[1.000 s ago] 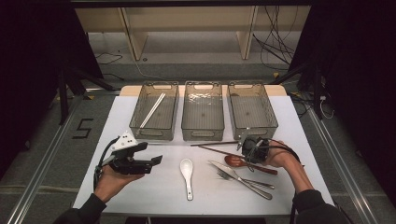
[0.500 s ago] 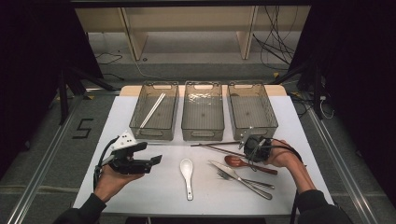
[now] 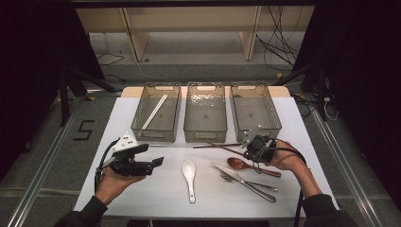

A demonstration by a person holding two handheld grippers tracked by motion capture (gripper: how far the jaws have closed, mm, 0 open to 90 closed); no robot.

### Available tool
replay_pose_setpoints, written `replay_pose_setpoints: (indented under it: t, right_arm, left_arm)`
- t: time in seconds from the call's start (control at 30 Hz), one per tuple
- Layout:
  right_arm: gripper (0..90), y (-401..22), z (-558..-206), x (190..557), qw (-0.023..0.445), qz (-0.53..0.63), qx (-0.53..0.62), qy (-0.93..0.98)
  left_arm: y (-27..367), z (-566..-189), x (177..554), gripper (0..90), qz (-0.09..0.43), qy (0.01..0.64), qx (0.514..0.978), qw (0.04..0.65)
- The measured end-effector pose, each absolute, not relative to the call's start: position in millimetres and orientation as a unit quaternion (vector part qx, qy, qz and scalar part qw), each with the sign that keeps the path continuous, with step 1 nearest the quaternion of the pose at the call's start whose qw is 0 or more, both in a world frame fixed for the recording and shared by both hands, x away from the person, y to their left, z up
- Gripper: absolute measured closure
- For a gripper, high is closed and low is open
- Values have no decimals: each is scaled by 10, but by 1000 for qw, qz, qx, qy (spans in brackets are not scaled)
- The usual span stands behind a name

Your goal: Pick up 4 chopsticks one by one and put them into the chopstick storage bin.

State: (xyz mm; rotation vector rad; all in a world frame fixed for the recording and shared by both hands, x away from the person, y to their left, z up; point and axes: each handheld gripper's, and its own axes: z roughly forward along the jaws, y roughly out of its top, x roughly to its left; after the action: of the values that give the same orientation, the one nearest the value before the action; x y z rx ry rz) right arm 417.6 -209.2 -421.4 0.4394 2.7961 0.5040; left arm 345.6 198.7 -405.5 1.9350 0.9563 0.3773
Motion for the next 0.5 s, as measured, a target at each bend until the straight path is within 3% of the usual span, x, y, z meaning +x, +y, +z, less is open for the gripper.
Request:
replay_pose_setpoints:
  t: [0.5]
  right_arm:
    - [852, -1780, -3971, 4024, 146, 287, 173, 931]
  left_arm:
    - [1919, -4048, 3506, 160, 125, 397, 761, 497]
